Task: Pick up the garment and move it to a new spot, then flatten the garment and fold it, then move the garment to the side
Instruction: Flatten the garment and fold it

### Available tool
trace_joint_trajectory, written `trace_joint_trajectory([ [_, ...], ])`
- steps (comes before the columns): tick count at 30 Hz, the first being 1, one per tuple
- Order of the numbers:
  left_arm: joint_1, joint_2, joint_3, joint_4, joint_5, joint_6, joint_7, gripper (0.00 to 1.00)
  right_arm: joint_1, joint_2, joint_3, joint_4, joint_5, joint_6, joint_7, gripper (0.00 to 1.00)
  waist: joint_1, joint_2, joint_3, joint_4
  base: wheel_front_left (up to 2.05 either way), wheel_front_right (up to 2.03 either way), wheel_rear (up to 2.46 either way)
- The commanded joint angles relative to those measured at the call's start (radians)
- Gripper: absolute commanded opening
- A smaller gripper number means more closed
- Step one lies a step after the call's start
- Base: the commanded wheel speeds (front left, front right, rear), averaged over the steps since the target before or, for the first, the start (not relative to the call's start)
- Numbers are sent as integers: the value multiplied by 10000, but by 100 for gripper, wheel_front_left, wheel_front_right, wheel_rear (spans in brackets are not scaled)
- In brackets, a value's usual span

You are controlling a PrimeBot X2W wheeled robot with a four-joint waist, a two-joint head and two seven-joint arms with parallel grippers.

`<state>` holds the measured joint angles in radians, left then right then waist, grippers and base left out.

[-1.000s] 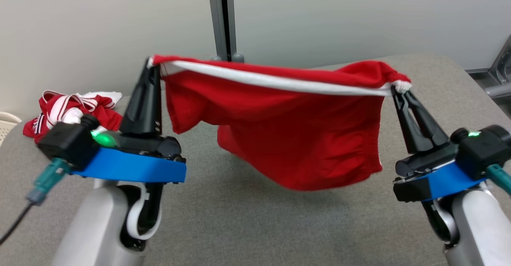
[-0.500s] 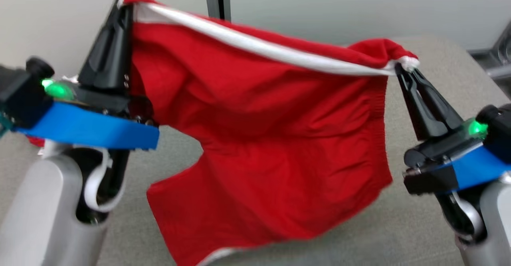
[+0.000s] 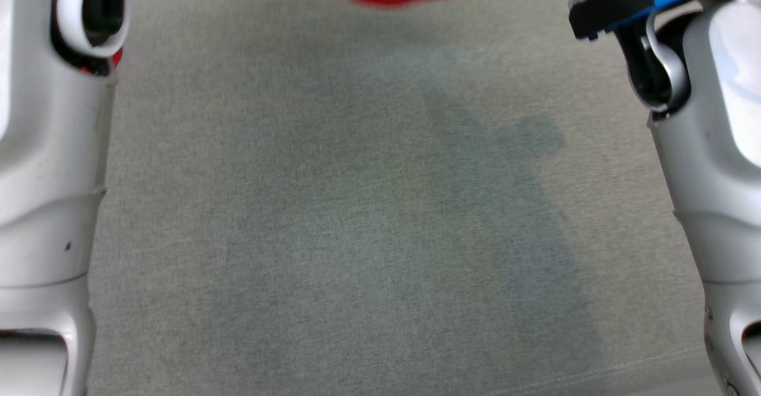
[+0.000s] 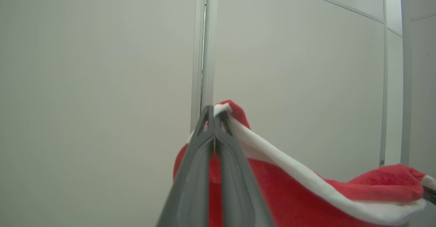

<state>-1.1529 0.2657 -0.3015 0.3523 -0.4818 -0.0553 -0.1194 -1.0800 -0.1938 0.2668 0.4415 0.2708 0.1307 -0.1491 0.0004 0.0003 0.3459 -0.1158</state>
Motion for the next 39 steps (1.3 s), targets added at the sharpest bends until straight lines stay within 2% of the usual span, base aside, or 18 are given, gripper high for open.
trace_joint_trajectory([
  [1,-179,-147,-28,439,15,-92,-282,0,-296,124,61,516,-233,1,-367,0,-4,-3,543,428,0,0,0],
  [3,-210,-389,-126,1020,-97,-231,-637,0,-503,355,127,1282,-356,1,-717,0,-4,-3,804,538,0,0,0],
  [4,-210,-389,-126,1020,-97,-231,-637,0,-503,355,127,1282,-356,1,-717,0,-4,-3,804,538,0,0,0],
  [8,419,-658,-226,1903,-333,-444,-1123,0,-104,526,779,2529,-316,1,-1071,0,-4,-3,1110,721,0,0,0],
  [12,1454,-740,-352,2253,-535,-618,-1380,0,568,576,1269,2896,90,1,-1168,0,-4,-3,1154,795,0,0,0],
  [16,2809,-703,-123,1819,-750,-695,-1470,0,1849,396,1365,2069,633,1,-1171,0,-4,-3,949,799,0,0,0],
  [23,5804,-844,768,-447,-509,-729,-1469,0,4389,-73,1731,357,1410,3,-1174,0,-4,-3,5,838,0,0,0],
  [27,7472,-967,737,-1587,-146,-717,-1466,0,5803,-417,1836,-537,1608,1,-1175,0,-4,-3,-703,909,0,0,0],
  [32,9359,-751,362,-2918,117,-523,-1191,0,7529,-853,1738,-1517,1806,1,-1174,0,-4,-3,-1674,943,0,0,0],
  [39,11468,-221,76,-5410,125,99,212,0,10017,-1515,1158,-3632,2021,3,-334,0,-4,-3,-2659,985,0,0,0],
])
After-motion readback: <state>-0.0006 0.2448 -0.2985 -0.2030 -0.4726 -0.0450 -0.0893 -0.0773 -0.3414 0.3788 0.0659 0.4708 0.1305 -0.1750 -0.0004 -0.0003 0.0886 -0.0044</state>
